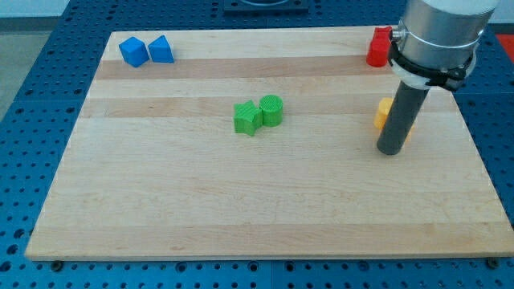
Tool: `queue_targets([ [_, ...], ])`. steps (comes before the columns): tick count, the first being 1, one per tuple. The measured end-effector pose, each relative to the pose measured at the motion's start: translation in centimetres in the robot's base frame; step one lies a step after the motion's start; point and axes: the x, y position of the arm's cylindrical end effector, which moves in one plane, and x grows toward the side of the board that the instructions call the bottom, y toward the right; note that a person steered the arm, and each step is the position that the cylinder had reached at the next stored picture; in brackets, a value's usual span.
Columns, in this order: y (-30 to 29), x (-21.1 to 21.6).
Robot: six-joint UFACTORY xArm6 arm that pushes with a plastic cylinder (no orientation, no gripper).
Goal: Point at the green star
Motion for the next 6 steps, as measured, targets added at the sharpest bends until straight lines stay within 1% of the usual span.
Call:
queue_targets([
  [1, -4.3, 0.1],
  [4, -23.1, 0.2],
  [5, -26.3, -2.7],
  [6, -26.7, -6.9],
])
